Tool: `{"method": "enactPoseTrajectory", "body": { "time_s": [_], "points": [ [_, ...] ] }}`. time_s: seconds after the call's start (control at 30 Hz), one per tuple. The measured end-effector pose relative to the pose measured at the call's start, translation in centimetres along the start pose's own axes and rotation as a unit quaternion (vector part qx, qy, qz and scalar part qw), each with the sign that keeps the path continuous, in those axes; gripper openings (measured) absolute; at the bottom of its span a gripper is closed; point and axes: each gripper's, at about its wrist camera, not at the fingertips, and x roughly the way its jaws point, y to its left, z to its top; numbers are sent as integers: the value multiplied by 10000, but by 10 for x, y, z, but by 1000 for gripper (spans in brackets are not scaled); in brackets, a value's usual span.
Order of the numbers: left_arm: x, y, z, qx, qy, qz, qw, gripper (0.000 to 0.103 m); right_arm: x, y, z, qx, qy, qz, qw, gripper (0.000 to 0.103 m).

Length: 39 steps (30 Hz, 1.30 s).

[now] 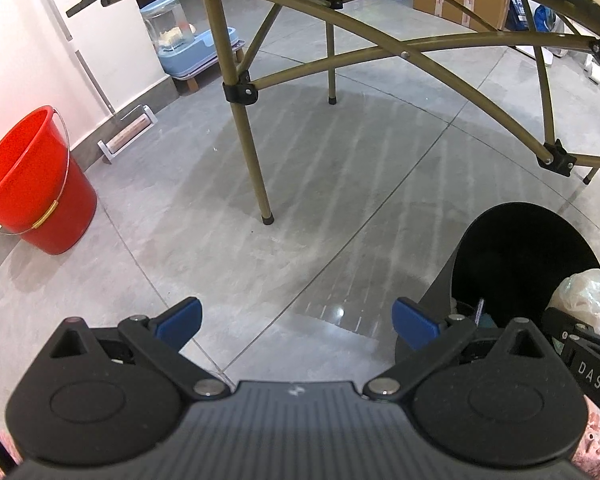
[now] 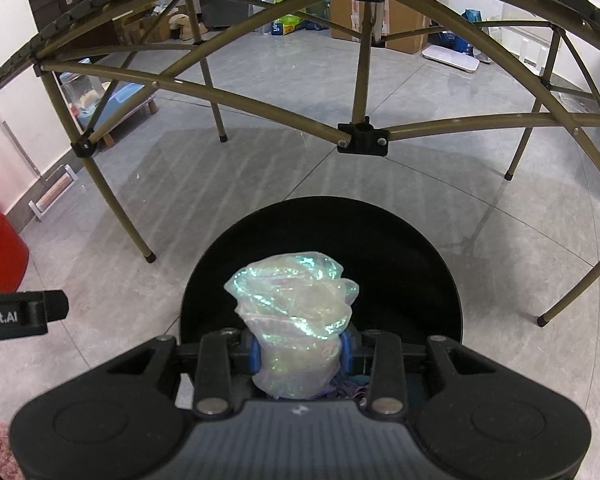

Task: Collect trash
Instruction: 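Move the right tool over the bin and release the clear cup inside, then move both tools back toward the table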

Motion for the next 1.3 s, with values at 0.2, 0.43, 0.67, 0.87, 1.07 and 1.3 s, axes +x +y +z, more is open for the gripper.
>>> {"method": "enactPoseTrajectory", "body": {
  "time_s": [0.2, 0.43, 0.67, 0.87, 1.07, 1.3],
  "points": [
    [1, 1, 0, -59, 32, 38, 10000, 103, 0, -1, 0, 24, -11, 5, 10000, 42],
    [-1, 0, -1, -78, 37, 31, 10000, 103, -1, -7, 1, 121, -135, -208, 9996, 103],
    [-1, 1, -1, -67, 33, 6, 10000, 103, 1, -9, 0, 135, -60, -214, 9997, 103],
    [-2, 0, -2, -50, 14, -15, 10000, 103, 1, -9, 0, 134, -72, -203, 9997, 103],
    [-5, -1, -1, -82, -30, -50, 9999, 103, -3, -8, 1, 107, -139, -188, 9997, 103],
    [-14, 0, 2, -122, -183, -121, 9997, 103, -10, -10, 4, 120, -261, -196, 9994, 103]
  ]
}}
